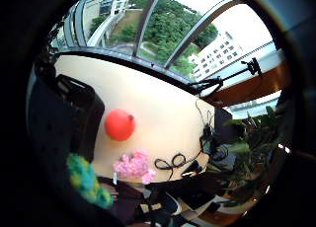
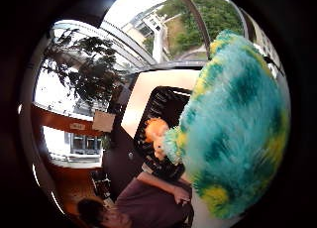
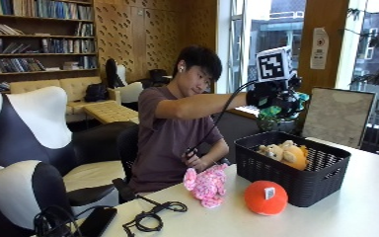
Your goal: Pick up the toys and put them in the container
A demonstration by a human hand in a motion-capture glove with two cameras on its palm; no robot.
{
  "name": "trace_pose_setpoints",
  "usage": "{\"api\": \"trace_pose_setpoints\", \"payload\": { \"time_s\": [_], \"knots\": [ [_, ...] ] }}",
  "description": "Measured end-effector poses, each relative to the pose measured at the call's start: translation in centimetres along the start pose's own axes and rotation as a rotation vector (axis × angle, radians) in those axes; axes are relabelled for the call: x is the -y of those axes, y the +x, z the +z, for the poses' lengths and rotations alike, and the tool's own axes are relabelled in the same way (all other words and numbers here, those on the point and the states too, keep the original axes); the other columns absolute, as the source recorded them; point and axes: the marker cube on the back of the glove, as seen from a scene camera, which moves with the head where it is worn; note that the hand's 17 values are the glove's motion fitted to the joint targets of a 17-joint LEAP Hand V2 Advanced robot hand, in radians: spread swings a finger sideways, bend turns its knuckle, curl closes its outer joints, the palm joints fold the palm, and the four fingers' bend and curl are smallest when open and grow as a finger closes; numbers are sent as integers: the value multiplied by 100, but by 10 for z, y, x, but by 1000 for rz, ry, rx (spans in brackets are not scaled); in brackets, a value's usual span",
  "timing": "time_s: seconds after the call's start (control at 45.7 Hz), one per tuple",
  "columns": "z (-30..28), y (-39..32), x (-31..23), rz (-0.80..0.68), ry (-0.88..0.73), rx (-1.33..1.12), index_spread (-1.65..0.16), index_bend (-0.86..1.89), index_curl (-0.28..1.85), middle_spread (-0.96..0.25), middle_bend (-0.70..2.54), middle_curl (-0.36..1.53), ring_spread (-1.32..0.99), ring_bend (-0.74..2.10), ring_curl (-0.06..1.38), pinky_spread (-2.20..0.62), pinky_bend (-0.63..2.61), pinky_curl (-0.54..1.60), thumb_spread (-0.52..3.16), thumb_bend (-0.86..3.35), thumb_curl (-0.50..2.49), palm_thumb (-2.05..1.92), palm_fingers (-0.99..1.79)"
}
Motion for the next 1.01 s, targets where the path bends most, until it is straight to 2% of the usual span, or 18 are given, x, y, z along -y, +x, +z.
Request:
{"api": "trace_pose_setpoints", "payload": {
  "time_s": [0.044,0.088,0.219,0.307,0.35,0.416,0.46,0.526,0.548,0.569,0.591,0.635,0.701,0.788,0.854,0.942,1.007],
  "knots": [
    [6,-17,7,-84,-3,-28,-21,119,82,-23,114,76,-34,130,63,-36,108,55,54,10,88,57,104],
    [11,-33,14,-108,-6,-40,-21,119,83,-23,115,77,-34,130,64,-36,108,55,53,9,90,57,104],
    [29,-81,37,-19,-10,-44,-21,119,86,-22,114,79,-34,131,64,-37,108,56,50,9,94,57,102],
    [43,-101,46,-93,-3,-128,-20,118,87,-22,114,79,-34,131,65,-36,108,57,48,8,96,57,102],
    [49,-116,49,-78,-15,-108,-20,118,88,-22,114,80,-34,131,65,-36,108,57,48,8,97,57,102],
    [56,-132,50,-43,-81,-62,-20,114,89,-23,111,80,-33,131,65,-37,110,57,49,6,99,56,98],
    [63,-128,46,-92,-186,-146,-21,112,90,-24,107,80,-33,131,65,-37,112,58,51,4,99,53,91],
    [74,-125,41,-134,-388,-254,-21,99,90,-26,97,79,-33,132,66,-36,116,59,57,1,97,51,70],
    [76,-129,41,-109,-430,-241,-21,65,81,-24,76,72,-31,121,63,-32,122,60,74,-5,92,38,-5],
    [77,-133,41,-76,-450,-226,-19,54,86,-20,63,71,-25,120,68,-28,134,69,79,-7,89,32,-41],
    [78,-135,42,-44,-449,-226,-17,37,81,-12,51,66,-20,106,65,-23,142,70,84,-8,86,29,-72],
    [76,-130,42,-5,-415,-272,-16,19,68,-7,36,59,-15,89,58,-17,142,63,92,-7,81,23,-70],
    [67,-117,40,-45,-370,-294,-15,4,52,0,21,52,-10,70,48,-11,136,57,102,-5,75,18,-57],
    [48,-103,33,-62,-358,-229,-15,3,40,4,12,46,-4,56,40,-5,129,53,111,-4,69,13,-46],
    [32,-88,22,-132,-367,-191,-15,4,37,6,11,43,-2,50,37,-2,122,50,117,-3,64,10,-41],
    [12,-58,17,77,-338,-224,-16,5,33,7,11,40,1,44,34,2,115,47,123,-3,59,6,-38],
    [1,-40,10,127,-332,-222,-17,6,30,7,11,38,2,41,33,3,111,45,126,-2,56,4,-35]
  ]
}}
